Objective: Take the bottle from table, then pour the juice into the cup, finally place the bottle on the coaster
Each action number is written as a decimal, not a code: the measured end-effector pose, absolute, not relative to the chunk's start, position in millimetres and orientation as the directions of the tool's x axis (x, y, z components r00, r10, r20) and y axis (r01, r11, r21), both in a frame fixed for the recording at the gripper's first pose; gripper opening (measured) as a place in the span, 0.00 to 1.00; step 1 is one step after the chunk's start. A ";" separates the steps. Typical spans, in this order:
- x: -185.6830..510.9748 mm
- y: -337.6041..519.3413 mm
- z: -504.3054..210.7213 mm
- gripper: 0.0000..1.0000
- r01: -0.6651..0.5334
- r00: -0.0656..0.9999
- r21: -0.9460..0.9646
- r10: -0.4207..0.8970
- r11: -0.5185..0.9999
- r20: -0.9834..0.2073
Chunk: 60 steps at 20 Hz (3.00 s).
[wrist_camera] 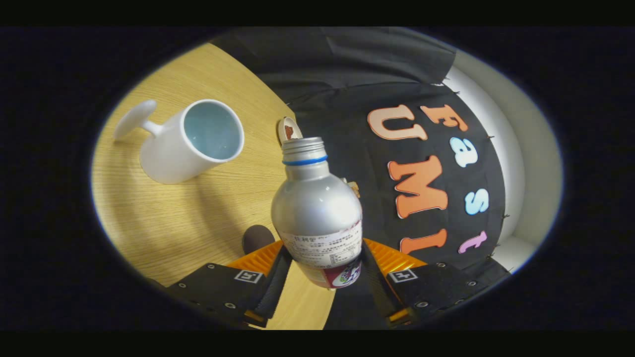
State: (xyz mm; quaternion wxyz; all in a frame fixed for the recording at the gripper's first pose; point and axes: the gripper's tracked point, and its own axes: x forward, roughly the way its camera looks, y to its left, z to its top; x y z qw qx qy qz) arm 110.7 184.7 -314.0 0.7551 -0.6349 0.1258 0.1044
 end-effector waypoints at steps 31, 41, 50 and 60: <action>122.7 200.3 -280.5 0.77 -0.211 0.971 -0.960 0.069 -0.185 -0.227; 129.7 200.9 -260.4 0.77 -0.169 0.978 -0.960 0.084 -0.221 -0.192; 134.8 205.9 -242.6 0.77 -0.120 0.982 -0.956 0.106 -0.268 -0.153; 139.7 211.1 -226.2 0.76 -0.054 0.985 -0.941 0.135 -0.335 -0.104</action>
